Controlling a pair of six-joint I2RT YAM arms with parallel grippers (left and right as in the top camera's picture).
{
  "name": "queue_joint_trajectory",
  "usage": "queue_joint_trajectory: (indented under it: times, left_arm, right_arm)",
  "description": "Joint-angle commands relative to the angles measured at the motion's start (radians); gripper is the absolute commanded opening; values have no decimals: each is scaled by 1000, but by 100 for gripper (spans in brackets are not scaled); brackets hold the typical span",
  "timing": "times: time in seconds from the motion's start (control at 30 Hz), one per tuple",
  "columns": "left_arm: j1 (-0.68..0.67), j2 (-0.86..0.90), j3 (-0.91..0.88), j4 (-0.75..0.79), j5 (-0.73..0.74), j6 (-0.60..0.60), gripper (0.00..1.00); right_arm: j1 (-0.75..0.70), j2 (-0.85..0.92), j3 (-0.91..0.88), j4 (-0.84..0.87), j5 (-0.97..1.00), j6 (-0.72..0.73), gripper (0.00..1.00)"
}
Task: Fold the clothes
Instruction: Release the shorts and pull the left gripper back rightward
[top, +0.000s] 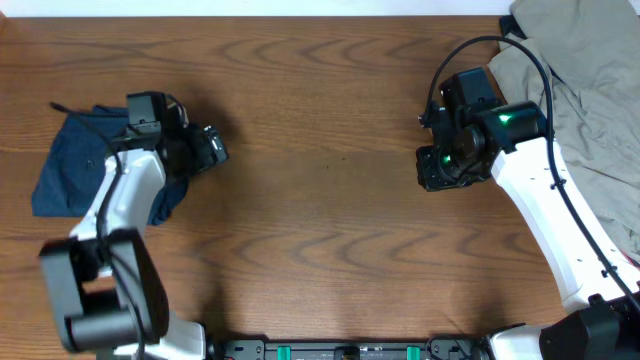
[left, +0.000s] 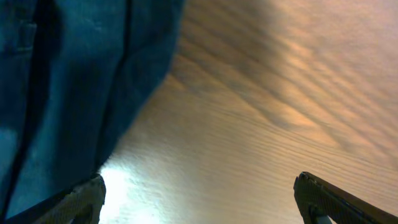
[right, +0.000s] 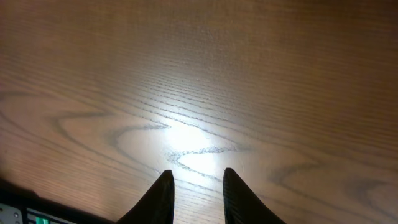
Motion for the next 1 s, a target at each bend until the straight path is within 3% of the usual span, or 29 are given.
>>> queue_joint_trajectory:
  times: [0.0,0.13,0.4,0.87,0.97]
  left_arm:
    - [6,66,-17,40,-44,65,98]
    - [6,109,-17,120,-77,122,98]
    - [34,119,-8,238,-300,188,98]
    - [62,87,89,190,-296,187,98]
    - [61,70,95,175,-193,183,98]
  right_arm:
    - [-5,-10,14,-6,6,3,25]
    - [-5,-10,14,-12,6,3,25]
    - [-5,-10,14,-24,6,4,25]
    - [-5,-10,14,-27,6,11,24]
    - [-5,-10,14,-24,6,11,24]
